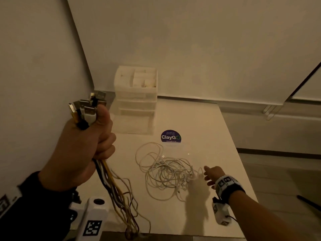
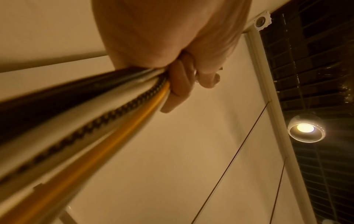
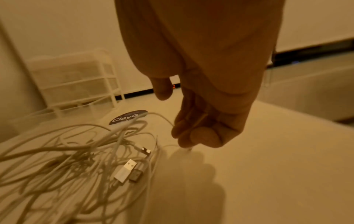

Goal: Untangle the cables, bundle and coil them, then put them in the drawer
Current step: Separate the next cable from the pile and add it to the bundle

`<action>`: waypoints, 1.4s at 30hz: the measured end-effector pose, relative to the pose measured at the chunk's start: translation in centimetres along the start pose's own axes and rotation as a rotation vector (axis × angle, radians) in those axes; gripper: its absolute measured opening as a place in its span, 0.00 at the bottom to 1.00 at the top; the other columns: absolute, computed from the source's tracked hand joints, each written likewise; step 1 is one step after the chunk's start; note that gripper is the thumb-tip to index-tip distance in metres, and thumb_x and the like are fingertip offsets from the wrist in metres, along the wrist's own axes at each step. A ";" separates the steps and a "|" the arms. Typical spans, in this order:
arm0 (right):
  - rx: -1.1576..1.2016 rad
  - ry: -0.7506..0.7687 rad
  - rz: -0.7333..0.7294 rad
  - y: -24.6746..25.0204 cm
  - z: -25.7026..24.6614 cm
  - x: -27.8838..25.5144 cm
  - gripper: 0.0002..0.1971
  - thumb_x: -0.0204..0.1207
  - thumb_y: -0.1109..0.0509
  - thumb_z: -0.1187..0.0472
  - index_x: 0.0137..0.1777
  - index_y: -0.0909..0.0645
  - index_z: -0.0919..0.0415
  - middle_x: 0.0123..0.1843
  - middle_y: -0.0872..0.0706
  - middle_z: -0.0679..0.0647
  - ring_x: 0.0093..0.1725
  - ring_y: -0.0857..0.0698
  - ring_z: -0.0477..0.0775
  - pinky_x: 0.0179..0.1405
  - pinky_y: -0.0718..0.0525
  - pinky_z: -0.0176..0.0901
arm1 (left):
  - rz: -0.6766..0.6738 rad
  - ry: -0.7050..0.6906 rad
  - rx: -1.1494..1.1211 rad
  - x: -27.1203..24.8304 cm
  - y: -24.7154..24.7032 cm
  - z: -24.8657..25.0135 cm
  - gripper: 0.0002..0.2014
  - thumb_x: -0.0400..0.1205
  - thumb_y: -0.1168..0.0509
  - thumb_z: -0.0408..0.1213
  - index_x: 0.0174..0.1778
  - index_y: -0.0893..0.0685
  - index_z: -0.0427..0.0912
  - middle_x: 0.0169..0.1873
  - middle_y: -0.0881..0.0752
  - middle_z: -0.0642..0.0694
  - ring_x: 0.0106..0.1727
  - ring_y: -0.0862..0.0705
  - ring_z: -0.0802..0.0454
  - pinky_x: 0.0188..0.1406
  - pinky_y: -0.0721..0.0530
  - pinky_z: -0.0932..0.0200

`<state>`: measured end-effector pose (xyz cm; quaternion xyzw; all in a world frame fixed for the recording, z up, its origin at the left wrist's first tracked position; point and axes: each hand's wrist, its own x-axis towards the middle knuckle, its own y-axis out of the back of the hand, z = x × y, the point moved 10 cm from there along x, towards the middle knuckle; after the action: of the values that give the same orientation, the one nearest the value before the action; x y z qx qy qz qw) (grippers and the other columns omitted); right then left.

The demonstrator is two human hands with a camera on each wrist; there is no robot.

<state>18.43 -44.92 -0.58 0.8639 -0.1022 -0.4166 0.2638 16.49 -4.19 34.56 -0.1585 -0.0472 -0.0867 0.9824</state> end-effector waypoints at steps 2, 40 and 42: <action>0.119 -0.064 0.002 -1.3 0.4 1.6 0.26 0.83 0.40 0.44 0.57 0.21 0.72 0.49 0.12 0.65 0.37 0.16 0.61 0.34 0.20 0.47 | 0.024 0.007 0.004 0.2 -0.2 -0.3 0.29 0.63 0.24 0.65 0.23 0.31 0.47 0.18 0.38 0.52 0.15 0.42 0.60 0.15 0.39 0.71; 0.153 1.392 0.318 -6.7 -23.0 -37.3 0.15 0.81 0.33 0.60 0.67 0.19 0.50 0.39 0.22 0.44 0.37 0.24 0.39 0.35 0.23 0.28 | 0.266 0.019 0.063 0.2 0.2 -4.3 0.14 0.72 0.31 0.46 0.41 0.13 0.37 0.27 0.13 0.52 0.25 0.17 0.60 0.18 0.23 0.69; 0.129 1.416 0.374 -6.9 -22.3 -37.5 0.18 0.82 0.36 0.57 0.72 0.22 0.49 0.38 0.23 0.43 0.35 0.25 0.40 0.32 0.24 0.31 | 0.290 0.001 0.082 -0.1 0.4 -4.0 0.13 0.72 0.32 0.49 0.35 0.14 0.41 0.25 0.17 0.50 0.22 0.22 0.59 0.18 0.26 0.68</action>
<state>11.70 -16.04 32.12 0.9080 -0.0774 0.2998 0.2821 16.70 -5.06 30.65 -0.1233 -0.0267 0.0579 0.9903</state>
